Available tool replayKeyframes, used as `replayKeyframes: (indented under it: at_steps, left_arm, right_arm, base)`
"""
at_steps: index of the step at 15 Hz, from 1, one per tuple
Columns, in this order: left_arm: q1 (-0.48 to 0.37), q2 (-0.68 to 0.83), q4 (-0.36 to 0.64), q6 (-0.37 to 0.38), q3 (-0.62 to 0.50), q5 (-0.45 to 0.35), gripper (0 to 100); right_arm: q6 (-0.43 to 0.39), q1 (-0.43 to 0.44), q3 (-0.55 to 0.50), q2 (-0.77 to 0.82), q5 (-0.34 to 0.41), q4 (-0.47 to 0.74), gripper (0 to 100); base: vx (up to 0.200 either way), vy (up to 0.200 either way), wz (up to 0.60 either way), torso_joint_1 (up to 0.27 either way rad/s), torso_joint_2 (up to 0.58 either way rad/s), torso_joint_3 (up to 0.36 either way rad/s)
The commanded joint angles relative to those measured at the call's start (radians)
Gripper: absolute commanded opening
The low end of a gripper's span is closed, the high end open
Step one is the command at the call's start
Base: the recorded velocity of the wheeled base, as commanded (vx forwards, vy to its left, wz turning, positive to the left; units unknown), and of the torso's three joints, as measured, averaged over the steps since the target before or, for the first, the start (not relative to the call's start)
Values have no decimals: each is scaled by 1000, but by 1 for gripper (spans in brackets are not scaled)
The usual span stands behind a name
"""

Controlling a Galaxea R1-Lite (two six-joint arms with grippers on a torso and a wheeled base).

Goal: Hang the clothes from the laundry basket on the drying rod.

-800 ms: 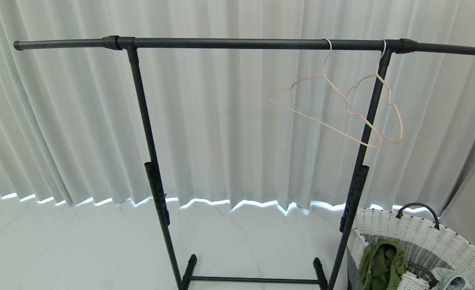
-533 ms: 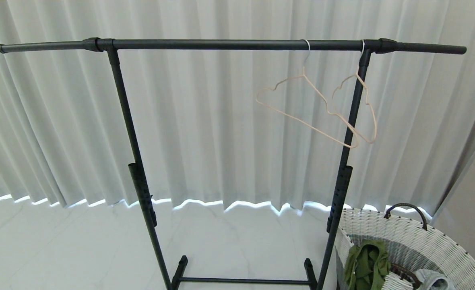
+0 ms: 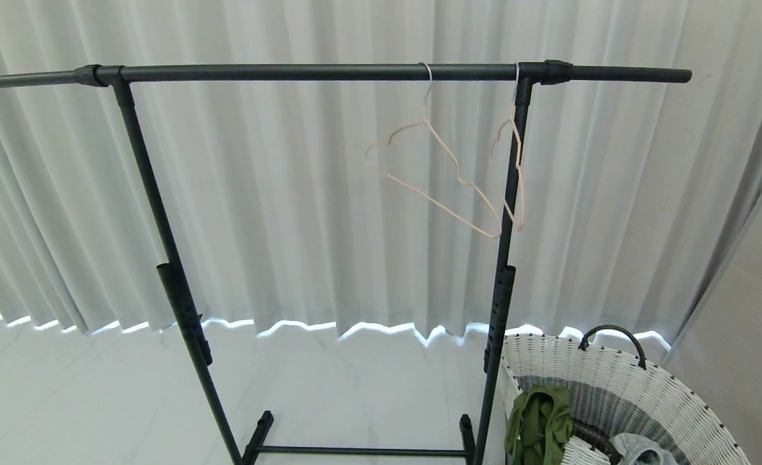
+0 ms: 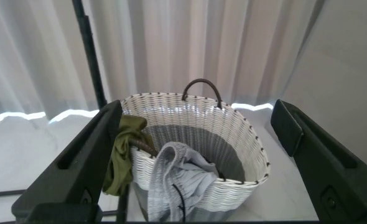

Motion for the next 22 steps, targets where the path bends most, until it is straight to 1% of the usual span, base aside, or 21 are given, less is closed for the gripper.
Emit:
replayKeyframes:
  at_steps: [1,4,9,13,17,22]
  left_arm:
    - [0,0,0,-2,0,2,100]
    - [-2,0,0,-6,0,2,100]
    - [0,0,0,21,0,0,100]
    - [0,0,0,21,0,0,100]
    - [0,0,0,24,0,0,100]
    - [0,0,0,23,0,0,100]
  right_arm:
    - [0,0,0,0,0,-1,100]
    - [-3,0,0,0,-4,-1,100]
    - [-6,0,0,0,-4,-1,100]
    - [-15,0,0,0,-4,-1,100]
    - [-15,0,0,0,-4,-1,100]
    - [-17,1,0,0,-4,-1,100]
  base:
    - [0,0,0,0,0,0]
    - [0,0,0,0,0,0]
    - [0,0,0,-5,12,5]
    - [0,0,0,-86,268,182]
    - [0,0,0,-13,43,32]
    - [200,0,0,-2,5,5]
